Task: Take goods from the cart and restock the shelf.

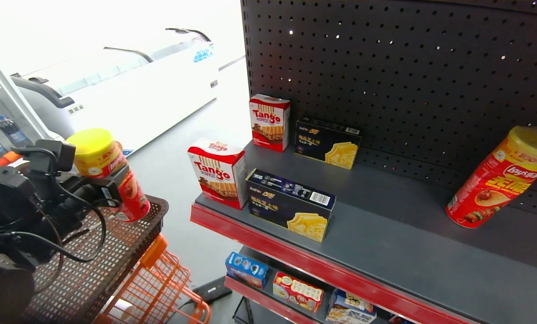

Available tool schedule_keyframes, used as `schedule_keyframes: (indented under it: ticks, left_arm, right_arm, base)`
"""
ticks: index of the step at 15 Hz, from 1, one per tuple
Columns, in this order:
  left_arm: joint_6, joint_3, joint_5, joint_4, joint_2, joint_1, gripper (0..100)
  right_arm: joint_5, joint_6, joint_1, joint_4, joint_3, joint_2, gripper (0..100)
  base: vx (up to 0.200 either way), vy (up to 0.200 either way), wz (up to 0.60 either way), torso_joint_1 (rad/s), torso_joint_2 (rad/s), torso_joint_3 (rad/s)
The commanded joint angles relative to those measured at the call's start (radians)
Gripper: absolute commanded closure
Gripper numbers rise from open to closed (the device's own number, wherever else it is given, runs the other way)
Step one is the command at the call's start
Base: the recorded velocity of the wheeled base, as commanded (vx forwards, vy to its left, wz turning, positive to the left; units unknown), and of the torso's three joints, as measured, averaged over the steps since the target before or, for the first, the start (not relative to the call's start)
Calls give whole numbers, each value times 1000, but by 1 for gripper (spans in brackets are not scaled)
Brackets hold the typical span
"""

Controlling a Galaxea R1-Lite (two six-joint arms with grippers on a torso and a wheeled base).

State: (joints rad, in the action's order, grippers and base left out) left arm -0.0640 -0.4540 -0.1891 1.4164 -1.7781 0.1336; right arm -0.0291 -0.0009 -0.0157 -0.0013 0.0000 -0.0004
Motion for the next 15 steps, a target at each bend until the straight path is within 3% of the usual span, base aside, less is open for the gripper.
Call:
schedule_keyframes:
  ticks: [1,3,4,6,7,8,10,12,15]
  left_arm:
    - [-11,29,-79,-125,264,-5,100]
    - [-28,34,-78,-194,344,-37,100]
    - [-30,20,-95,-289,399,-48,100]
    - [-10,-5,-115,-399,491,-118,100]
    - [26,3,-139,-494,571,-192,100]
    - [39,3,-148,-577,623,-215,100]
    - [39,-8,-150,-728,689,-285,100]
    - [39,12,-151,-752,709,-312,100]
    - [36,29,-202,-752,695,-374,100]
  right_arm:
    - [0,-1,0,0,0,0,0]
    - [0,-1,0,0,0,0,0]
    - [0,-1,0,0,0,0,0]
    - [0,1,0,0,0,0,0]
    - [0,-1,0,0,0,0,0]
    - [0,-1,0,0,0,0,0]
    - [0,1,0,0,0,0,0]
    - [0,-1,0,0,0,0,0]
    - [0,-1,0,0,0,0,0]
  base:
    - [0,0,0,0,0,0]
    - [0,0,0,0,0,0]
    - [0,0,0,0,0,0]
    - [0,0,0,0,0,0]
    - [0,0,0,0,0,0]
    - [0,0,0,0,0,0]
    - [0,0,0,0,0,0]
    - [0,0,0,0,0,0]
    - [0,0,0,0,0,0]
